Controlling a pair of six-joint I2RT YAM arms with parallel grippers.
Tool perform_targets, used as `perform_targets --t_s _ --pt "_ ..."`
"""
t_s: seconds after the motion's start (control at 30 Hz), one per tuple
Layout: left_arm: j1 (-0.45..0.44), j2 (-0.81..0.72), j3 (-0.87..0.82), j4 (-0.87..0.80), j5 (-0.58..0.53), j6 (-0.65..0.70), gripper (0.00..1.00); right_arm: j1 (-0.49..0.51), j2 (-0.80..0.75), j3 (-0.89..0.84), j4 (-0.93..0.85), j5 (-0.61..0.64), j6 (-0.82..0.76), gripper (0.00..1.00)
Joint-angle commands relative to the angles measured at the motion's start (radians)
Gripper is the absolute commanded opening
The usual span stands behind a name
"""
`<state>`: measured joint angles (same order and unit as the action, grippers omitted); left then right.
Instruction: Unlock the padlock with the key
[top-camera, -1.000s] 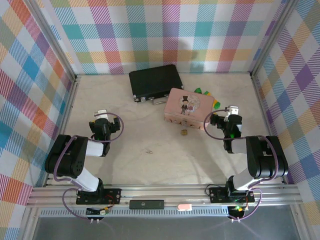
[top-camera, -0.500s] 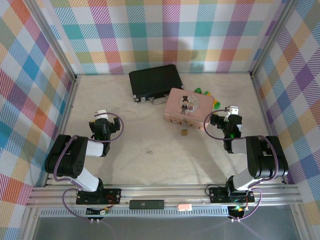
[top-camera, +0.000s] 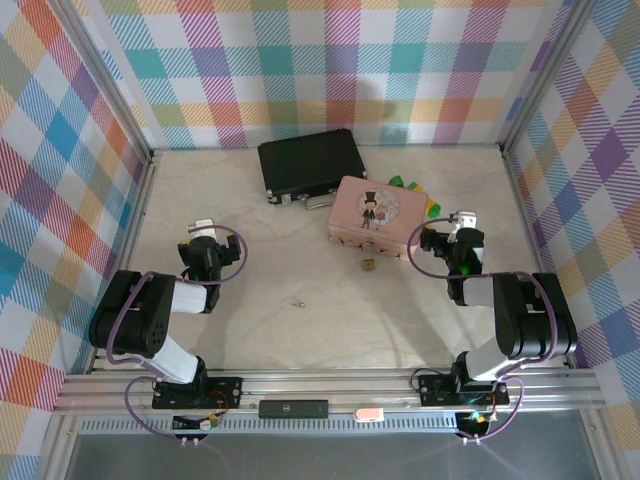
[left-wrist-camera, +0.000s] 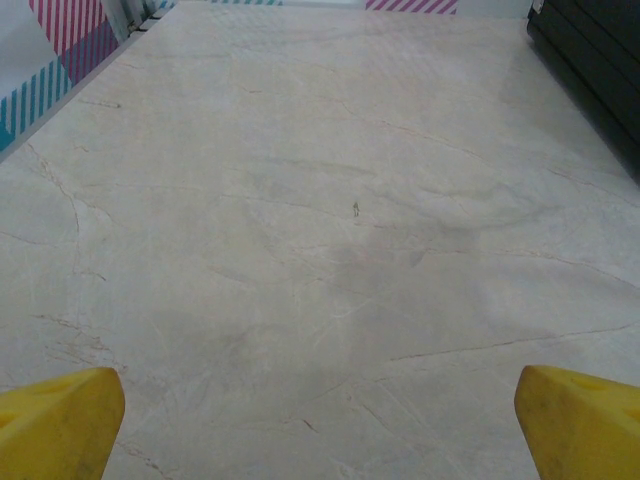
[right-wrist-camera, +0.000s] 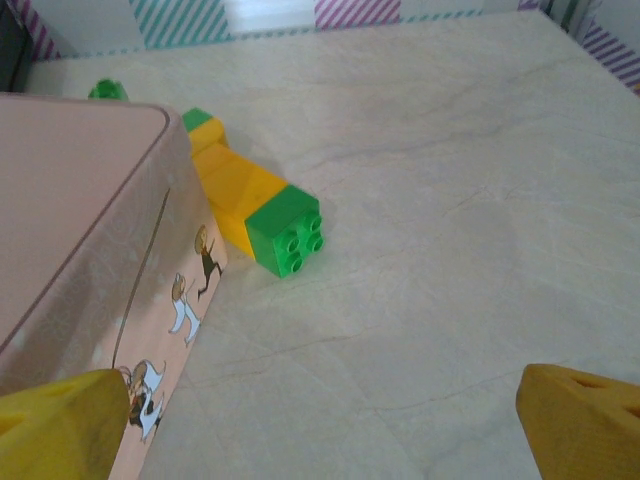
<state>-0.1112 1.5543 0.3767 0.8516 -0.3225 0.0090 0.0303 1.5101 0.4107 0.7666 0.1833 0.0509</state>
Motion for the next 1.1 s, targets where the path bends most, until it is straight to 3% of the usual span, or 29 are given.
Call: perform_targets --t_s 0.0,0.17,0.27,0.43,0.5,0.67,0.87,1.07 --pt "-0.015 -0.105 0.027 -0.063 -0.007 0.003 1.0 0.016 -0.087 0.088 -0.198 0.01 -0.008 0.99" --pt "-0.015 -0.266 0.174 -0.41 0.016 -0.043 0.99 0.014 -0.206 0.193 -0.442 0.068 0.087 0.99" --pt "-0.017 -0.284 0.312 -0.624 0.02 -0.147 0.99 0.014 -0.213 0.314 -0.651 0.013 0.197 0.99" --pt "-0.02 -0.221 0.527 -0.999 0.08 -0.459 1.0 0.013 -0.113 0.519 -0.952 -0.19 0.311 0.99" --pt "-0.052 -0.205 0.508 -1.001 0.076 -0.585 0.99 0.012 -0.047 0.609 -1.054 -0.273 0.314 0.99" --pt "-0.107 -0.188 0.427 -0.955 0.068 -0.79 1.0 0.013 0.064 0.701 -1.08 -0.359 0.32 0.93" --pt "-0.116 -0.154 0.447 -0.965 0.227 -0.765 1.0 0.012 0.182 0.771 -1.094 -0.408 0.299 0.79" --pt "-0.133 -0.206 0.449 -1.011 0.213 -0.743 1.0 0.016 0.22 0.74 -1.067 -0.477 0.282 0.67"
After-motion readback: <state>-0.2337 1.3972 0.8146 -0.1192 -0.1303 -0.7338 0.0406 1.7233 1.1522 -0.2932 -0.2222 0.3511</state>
